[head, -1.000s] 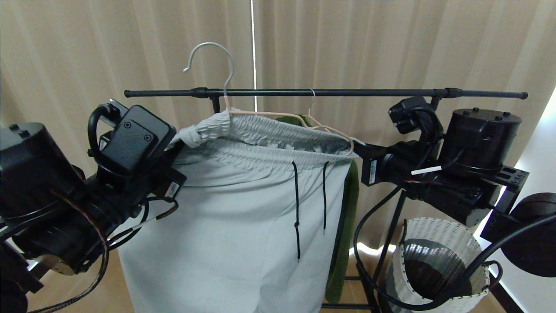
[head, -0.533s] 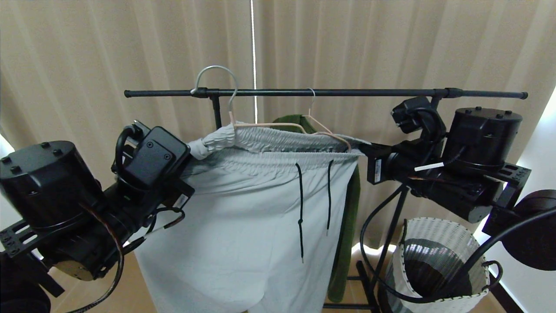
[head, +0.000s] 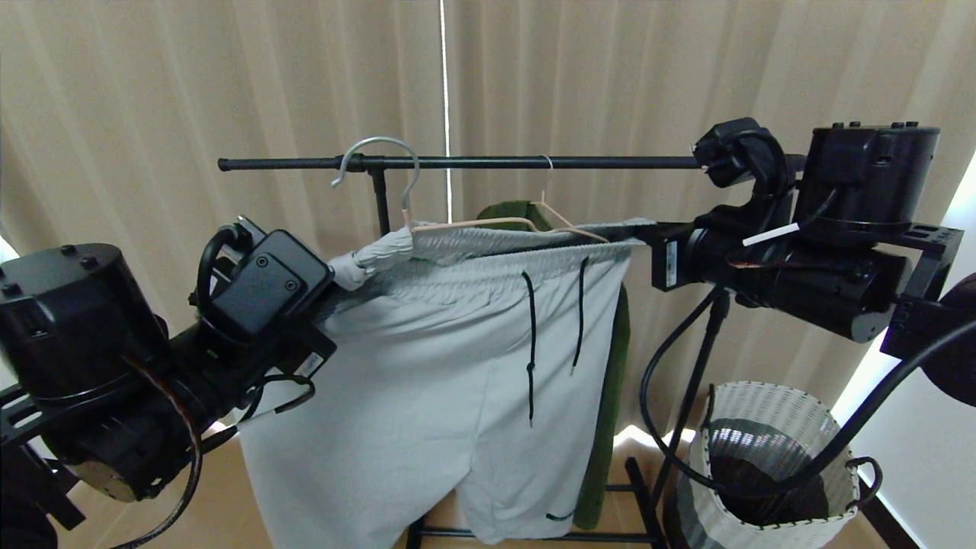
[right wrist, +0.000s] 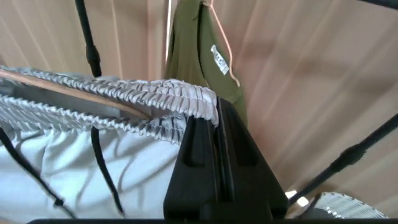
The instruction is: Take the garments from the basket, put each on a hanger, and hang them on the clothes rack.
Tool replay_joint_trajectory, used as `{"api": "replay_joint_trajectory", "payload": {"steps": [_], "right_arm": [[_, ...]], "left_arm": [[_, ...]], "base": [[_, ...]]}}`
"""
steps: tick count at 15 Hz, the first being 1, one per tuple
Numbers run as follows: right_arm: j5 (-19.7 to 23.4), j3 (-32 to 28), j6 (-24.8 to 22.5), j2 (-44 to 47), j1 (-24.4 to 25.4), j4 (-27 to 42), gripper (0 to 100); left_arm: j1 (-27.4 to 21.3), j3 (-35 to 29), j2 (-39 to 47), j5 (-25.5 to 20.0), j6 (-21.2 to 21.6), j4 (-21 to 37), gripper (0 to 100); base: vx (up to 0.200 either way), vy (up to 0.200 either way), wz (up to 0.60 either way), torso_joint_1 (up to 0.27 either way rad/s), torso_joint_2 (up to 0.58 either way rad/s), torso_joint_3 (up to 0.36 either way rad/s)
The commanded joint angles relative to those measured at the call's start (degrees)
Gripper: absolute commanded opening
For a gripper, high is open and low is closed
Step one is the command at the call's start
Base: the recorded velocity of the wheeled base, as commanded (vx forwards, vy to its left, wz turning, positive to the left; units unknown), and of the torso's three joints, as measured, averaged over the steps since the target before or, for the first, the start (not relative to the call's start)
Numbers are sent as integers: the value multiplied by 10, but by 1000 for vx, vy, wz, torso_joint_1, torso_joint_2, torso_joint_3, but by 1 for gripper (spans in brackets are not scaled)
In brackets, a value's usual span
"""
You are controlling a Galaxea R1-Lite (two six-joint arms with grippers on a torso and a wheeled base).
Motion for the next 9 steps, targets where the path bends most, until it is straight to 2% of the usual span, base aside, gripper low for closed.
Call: {"api": "replay_joint_trajectory", "payload": {"steps": [1, 4, 9], "right_arm": [[2, 5, 3, -5, 37, -4, 0], [1, 15, 3, -5, 94, -8, 0], [-6, 17, 3, 0, 151, -8, 0]], "left_arm": [[1, 2, 5, 3, 0, 0, 0], [1, 1, 13, 16, -1, 0, 0], [0, 1, 19, 21, -1, -2, 0]], "base": [[0, 0, 0, 0, 0, 0], [0, 0, 0, 0, 0, 0], [0, 0, 0, 0, 0, 0]]}}
